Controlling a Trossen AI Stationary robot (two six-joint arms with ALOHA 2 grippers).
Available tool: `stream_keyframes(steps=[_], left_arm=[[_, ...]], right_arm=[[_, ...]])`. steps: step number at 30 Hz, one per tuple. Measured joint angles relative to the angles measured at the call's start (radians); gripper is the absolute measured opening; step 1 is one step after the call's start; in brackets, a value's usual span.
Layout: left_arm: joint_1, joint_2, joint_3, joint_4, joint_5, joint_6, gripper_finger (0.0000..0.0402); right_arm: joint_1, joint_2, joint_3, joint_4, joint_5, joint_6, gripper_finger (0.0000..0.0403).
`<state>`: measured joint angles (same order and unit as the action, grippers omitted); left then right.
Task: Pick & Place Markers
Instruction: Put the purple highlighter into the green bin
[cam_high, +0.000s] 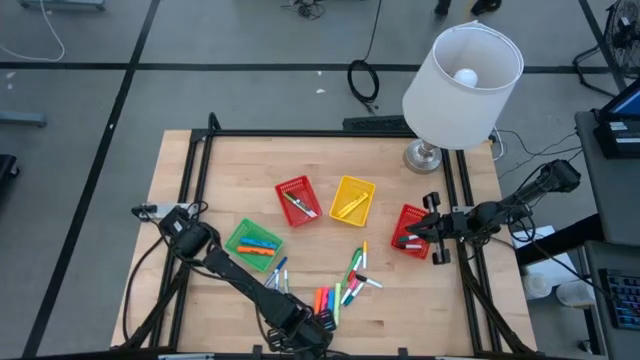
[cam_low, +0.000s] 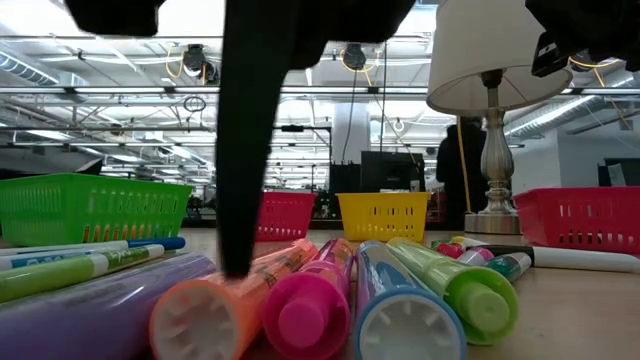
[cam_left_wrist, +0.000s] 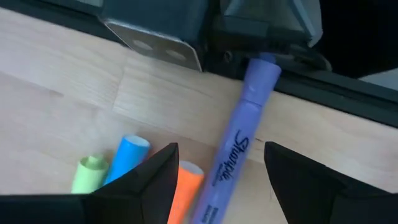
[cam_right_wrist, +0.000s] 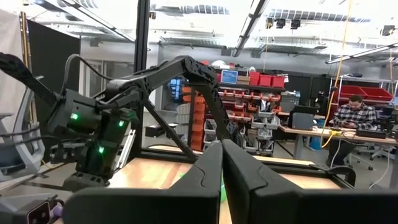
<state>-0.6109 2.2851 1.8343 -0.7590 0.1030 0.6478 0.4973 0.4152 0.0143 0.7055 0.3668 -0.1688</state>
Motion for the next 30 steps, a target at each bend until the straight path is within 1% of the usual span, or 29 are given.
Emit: stream_keyframes(steps=[4,10,19,27,30], left_arm=[[0.0,0.001,0.0,-0.006,0.004,-0.005,0.0243],[0.0,0.001,0.0,-0.033,0.048,-0.005,0.0243],[0.0,0.001,-0.06,0.021,0.067,-0.022,0.0243],[0.001,0.0,-0.062,0.029,0.081,-0.039,0.0243],[0.001,0.0,-0.062,0.029,0.081,-0.057,0.0233]], right_arm=[[0.0,0.004,0.0,-0.001,0.0,-0.001,0.0],[0.0,0.005,0.0,0.0,0.001,-0.008,0.0],[0.0,0.005,0.0,0.0,0.002,-0.011,0.0],[0.0,0.005,0.0,0.0,0.002,-0.014,0.0],[0.0,0.005,0.0,0.0,0.002,-0.019,0.0]])
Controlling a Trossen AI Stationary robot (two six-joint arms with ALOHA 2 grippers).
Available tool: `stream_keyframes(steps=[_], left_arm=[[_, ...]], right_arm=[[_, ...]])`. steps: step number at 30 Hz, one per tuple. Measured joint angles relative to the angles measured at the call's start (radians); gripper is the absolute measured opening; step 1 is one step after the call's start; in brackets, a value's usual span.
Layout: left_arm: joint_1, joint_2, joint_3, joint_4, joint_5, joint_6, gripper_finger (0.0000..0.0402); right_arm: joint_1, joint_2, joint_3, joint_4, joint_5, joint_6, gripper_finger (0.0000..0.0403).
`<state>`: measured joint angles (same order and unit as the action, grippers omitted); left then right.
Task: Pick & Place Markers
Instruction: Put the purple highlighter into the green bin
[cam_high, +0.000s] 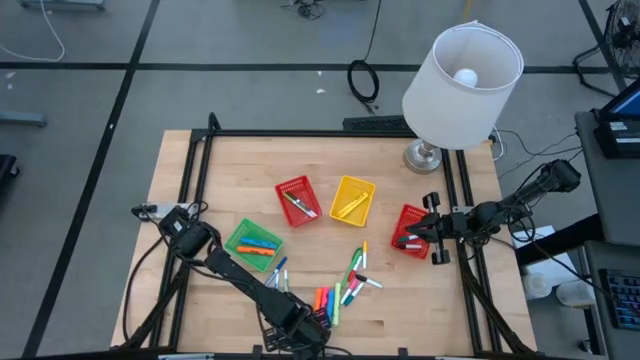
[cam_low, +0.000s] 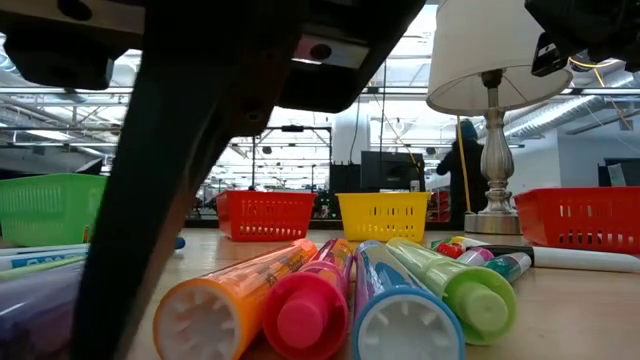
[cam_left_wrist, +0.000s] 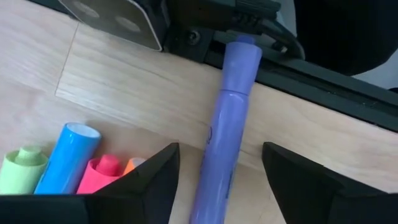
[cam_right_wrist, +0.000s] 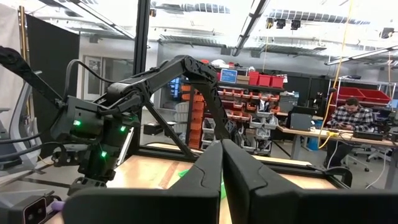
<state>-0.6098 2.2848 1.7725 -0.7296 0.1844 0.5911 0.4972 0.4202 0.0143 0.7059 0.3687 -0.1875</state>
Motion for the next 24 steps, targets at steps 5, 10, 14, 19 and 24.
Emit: stream_keyframes(steps=[5,10,14,19,24], left_arm=[[0.0,0.0,0.0,0.001,0.003,-0.025,0.0176],[0.001,0.0,0.0,0.002,0.002,-0.043,0.0114],[0.003,0.0,0.0,0.002,0.003,-0.056,0.0069],[0.005,-0.011,0.0,-0.029,0.002,-0.063,0.0057],[0.002,-0.058,0.002,-0.139,-0.001,-0.086,0.0057]], right_arm=[[0.0,0.0,0.0,0.0,0.0,0.0,0.0],[0.0,0.0,0.0,0.0,0.0,0.0,0.0],[0.0,0.0,0.0,0.0,0.0,0.0,0.0],[0.0,0.0,0.0,0.0,0.0,0.0,0.0],[0.0,0.0,0.0,0.0,0.0,0.0,0.0]])
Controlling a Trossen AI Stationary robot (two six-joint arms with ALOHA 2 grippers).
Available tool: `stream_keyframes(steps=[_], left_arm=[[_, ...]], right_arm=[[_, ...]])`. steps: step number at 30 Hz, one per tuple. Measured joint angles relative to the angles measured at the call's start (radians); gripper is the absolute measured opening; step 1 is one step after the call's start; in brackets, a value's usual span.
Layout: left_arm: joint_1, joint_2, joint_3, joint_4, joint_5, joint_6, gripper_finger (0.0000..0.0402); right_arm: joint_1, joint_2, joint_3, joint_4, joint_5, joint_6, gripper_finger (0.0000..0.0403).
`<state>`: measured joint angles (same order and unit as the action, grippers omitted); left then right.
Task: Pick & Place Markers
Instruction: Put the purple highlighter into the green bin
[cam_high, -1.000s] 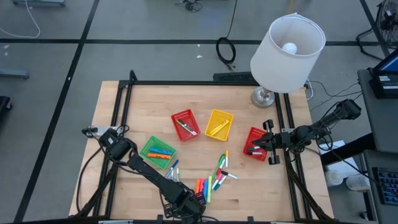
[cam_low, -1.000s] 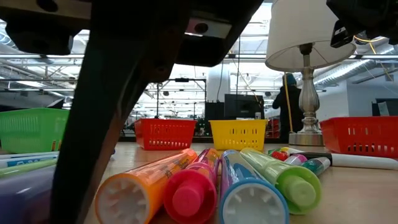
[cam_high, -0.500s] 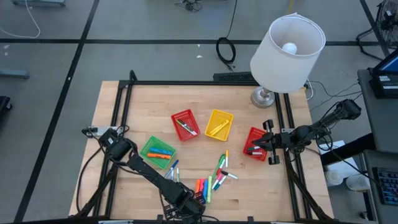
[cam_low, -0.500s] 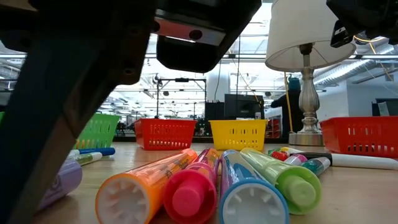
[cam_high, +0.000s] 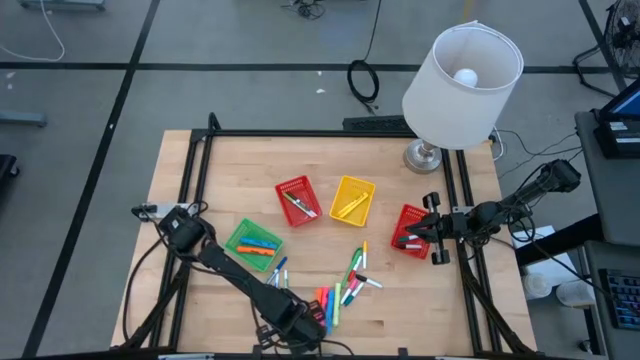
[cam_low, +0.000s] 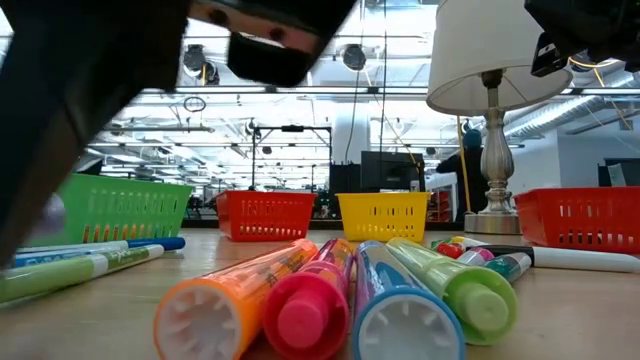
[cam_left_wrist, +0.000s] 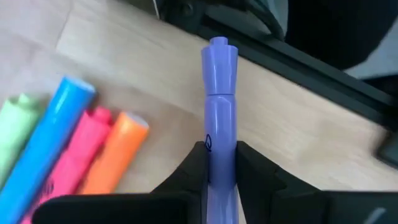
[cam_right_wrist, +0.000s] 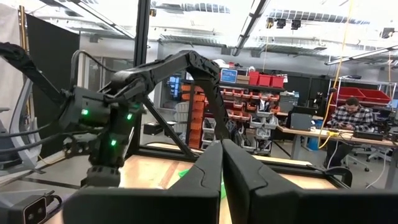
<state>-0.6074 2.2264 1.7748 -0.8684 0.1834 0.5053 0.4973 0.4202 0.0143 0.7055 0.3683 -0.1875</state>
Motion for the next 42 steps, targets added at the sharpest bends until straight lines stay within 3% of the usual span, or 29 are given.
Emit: stream_keyframes(steps=[9,15,21,29,34,42], left_arm=[[-0.016,-0.2,0.0,-0.064,-0.121,-0.152,0.0057],[-0.017,-0.41,0.0,-0.074,-0.262,-0.333,0.0057],[-0.016,-0.627,-0.079,-0.045,-0.373,-0.357,0.0057],[-0.01,-1.006,-0.499,0.341,-0.449,-0.406,0.0057],[-0.003,-1.206,-0.797,0.563,-0.711,-0.533,0.0057],[-0.004,-1.349,-1.143,0.843,-0.881,-0.616,0.0056]], right_arm=[[0.0,0.0,0.0,0.001,-0.002,0.007,0.0],[0.0,0.0,0.0,0.005,-0.002,0.015,0.0],[0.0,0.0,0.0,0.015,-0.003,0.019,0.0],[0.0,0.0,0.0,0.016,-0.003,0.019,0.0],[0.0,0.0,0.0,0.016,-0.003,0.019,0.0],[0.0,0.0,0.0,0.016,-0.003,0.019,0.0]])
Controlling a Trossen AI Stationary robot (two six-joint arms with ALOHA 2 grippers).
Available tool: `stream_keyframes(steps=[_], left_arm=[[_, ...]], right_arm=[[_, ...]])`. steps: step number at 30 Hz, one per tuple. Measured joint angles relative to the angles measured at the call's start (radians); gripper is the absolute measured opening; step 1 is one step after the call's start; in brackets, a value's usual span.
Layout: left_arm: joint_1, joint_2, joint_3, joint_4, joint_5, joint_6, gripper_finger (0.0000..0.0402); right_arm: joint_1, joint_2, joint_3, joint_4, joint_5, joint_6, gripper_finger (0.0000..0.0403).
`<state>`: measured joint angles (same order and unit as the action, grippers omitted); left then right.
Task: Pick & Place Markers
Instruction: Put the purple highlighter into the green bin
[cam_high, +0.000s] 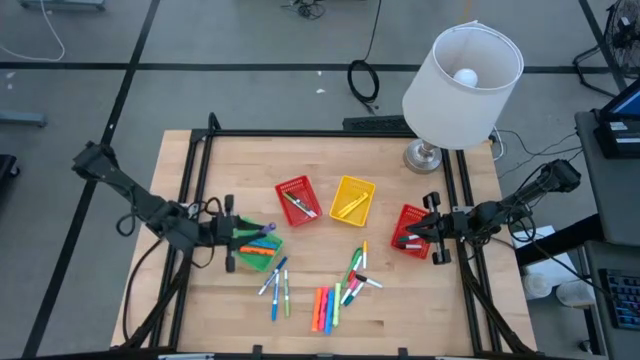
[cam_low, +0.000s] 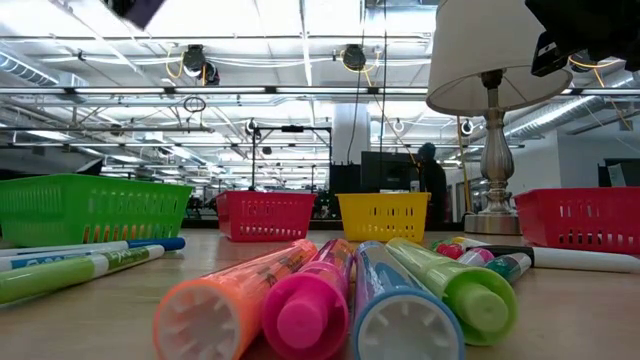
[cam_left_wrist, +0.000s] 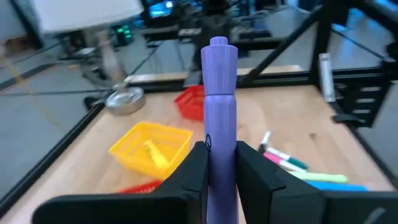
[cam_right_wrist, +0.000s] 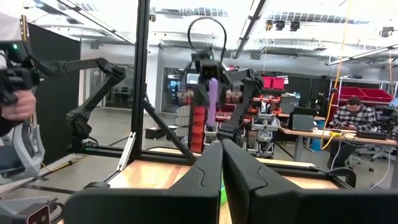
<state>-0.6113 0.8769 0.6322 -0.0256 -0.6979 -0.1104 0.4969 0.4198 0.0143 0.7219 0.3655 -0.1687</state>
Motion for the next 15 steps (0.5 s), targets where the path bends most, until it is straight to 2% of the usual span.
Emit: stream_keyframes(steps=[3,11,15], left_arm=[[0.0,-0.018,-0.088,0.036,-0.031,-0.024,0.0056],[-0.001,-0.021,-0.28,0.192,-0.037,-0.057,0.0056],[0.0,-0.021,-0.308,0.137,-0.035,-0.084,0.0056]], right_arm=[[0.0,0.0,0.0,0.005,0.001,-0.004,0.0],[0.0,0.0,0.0,0.005,0.002,-0.007,0.0],[0.0,0.0,0.0,0.004,0.004,-0.007,0.0]])
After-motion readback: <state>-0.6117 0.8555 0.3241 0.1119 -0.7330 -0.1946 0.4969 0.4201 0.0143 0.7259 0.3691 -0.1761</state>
